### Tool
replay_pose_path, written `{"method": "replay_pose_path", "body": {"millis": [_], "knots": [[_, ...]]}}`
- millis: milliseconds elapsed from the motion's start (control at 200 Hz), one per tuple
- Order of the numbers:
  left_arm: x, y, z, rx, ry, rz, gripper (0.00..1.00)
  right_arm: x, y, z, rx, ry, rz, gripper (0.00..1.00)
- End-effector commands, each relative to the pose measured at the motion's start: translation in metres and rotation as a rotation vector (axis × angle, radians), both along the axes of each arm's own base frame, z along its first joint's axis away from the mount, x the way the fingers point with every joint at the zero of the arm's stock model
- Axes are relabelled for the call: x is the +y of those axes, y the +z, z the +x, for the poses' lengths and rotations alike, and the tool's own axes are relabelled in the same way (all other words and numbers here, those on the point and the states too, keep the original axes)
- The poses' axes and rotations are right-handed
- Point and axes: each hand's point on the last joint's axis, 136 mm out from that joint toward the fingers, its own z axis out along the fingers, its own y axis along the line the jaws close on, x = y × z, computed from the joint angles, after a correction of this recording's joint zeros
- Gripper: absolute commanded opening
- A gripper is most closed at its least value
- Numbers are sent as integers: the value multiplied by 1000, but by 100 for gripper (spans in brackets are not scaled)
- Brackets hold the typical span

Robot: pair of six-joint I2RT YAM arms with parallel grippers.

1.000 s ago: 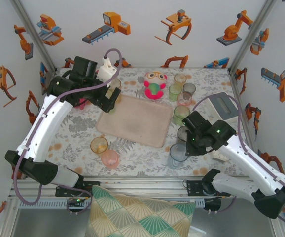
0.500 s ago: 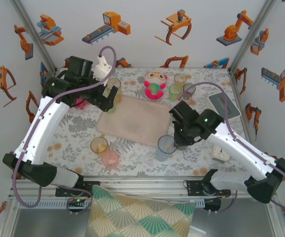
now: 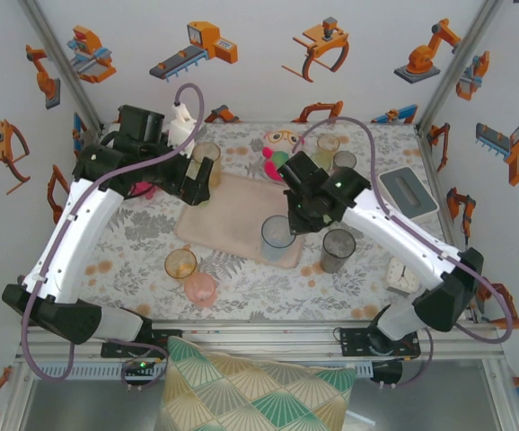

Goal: Place the glasses into the tray

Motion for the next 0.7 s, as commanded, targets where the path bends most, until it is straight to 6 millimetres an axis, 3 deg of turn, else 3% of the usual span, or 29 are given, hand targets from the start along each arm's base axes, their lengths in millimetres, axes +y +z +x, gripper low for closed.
{"method": "replay_pose_path", "body": {"millis": [0,290,696], "knots": [[-2,4,-8,5,-8,-47,97,16,16,25,-81,26,24,2],[-1,-17,-2,35,25,-30,97,37,-6,52,-67,54,-22,3],[4,-39,6,69,89,-18,97,55,-33,68,-56,75,-34,4]]}}
